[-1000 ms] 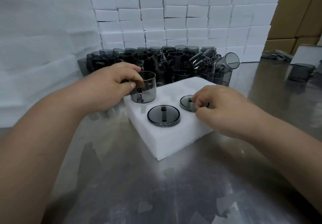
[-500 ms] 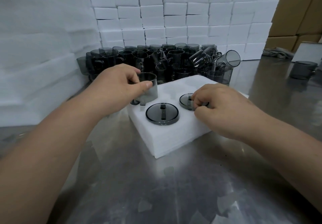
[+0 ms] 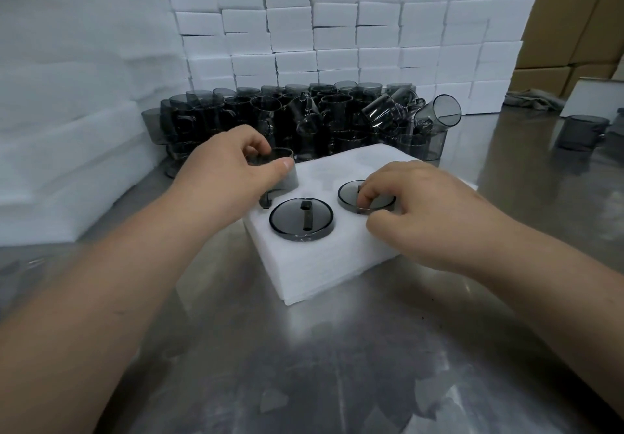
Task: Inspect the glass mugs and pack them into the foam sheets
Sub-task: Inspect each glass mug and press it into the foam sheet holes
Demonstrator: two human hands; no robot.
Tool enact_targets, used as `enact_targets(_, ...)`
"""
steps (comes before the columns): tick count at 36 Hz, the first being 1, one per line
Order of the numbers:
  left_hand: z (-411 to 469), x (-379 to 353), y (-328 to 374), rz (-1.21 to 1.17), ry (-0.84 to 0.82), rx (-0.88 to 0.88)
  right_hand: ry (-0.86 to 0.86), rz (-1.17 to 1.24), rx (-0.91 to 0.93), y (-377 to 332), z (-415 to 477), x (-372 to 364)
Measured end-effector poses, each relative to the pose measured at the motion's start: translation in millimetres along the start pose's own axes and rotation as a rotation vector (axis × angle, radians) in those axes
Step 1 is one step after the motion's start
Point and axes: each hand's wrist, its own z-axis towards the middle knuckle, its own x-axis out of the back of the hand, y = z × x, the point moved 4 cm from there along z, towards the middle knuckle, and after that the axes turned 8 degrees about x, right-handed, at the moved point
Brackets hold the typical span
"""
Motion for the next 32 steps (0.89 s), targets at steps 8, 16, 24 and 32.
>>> enact_targets(8, 3, -9, -1, 0.067, -0.13, 0.014, -0.014, 0.005, -0.005, -2, 0, 1)
enact_targets(16, 4, -11, -5, 0.051, -0.261, 0.038, -0.018, 0.012, -0.017, -3, -1, 2)
enact_targets(24, 2, -18, -9, 0.132, -0.317, 0.06, -0.031, 0.001, 0.0, -5, 0, 2)
enact_targets(32, 2, -7, -6, -0.104, -0.277, 0.136, -0.098, -0.069, 0.031, -7, -2, 1)
